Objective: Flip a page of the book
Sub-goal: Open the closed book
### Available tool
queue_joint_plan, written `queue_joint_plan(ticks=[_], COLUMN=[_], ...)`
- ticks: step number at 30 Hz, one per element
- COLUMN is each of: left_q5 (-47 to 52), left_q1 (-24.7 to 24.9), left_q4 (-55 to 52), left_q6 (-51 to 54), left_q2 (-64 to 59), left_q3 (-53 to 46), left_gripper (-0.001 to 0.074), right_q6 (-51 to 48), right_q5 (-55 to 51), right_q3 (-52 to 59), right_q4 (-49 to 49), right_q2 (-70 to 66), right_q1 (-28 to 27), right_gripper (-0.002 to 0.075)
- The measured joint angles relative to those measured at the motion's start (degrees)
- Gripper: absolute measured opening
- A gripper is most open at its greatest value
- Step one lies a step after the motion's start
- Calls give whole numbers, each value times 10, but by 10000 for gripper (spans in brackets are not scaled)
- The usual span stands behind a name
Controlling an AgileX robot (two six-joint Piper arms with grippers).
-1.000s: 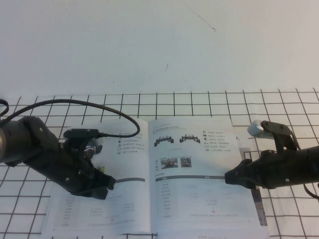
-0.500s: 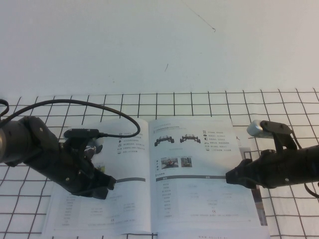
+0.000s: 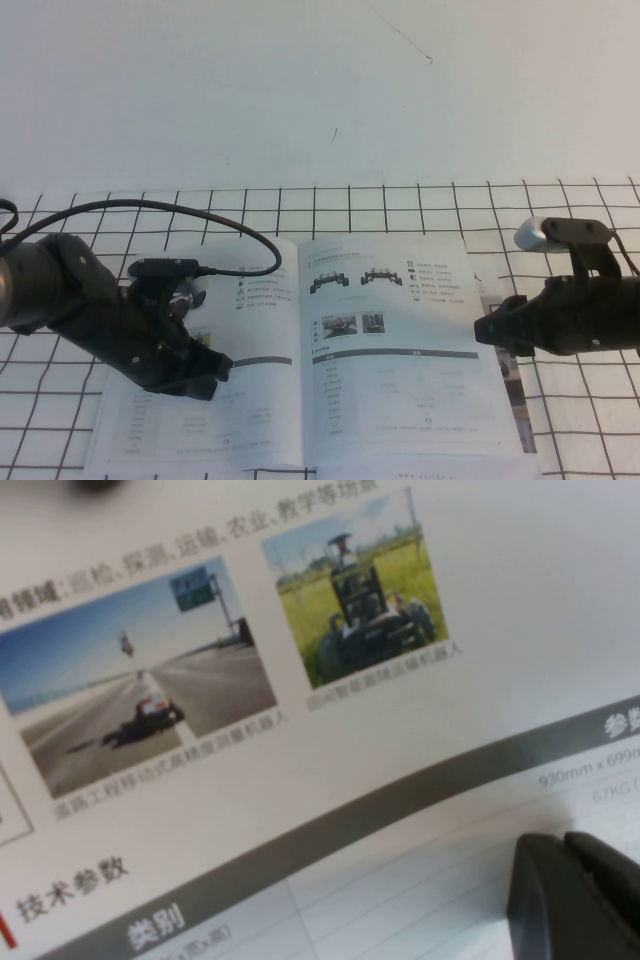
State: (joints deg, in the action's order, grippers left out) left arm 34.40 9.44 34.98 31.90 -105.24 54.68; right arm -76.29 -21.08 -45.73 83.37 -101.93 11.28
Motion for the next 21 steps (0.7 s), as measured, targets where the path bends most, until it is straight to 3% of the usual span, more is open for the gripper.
queue_joint_plan(ticks=[21], left_q5=[-1], left_q1=[0], left_q4=[0], left_q6=[-2], left_q2=[0], left_q3=[0], left_gripper=[-4], right_q6=[1], right_q5=[-43], right_q3=[0], right_q4=[-15], right_q2=[-47], right_q1=[-3], right_gripper=[332])
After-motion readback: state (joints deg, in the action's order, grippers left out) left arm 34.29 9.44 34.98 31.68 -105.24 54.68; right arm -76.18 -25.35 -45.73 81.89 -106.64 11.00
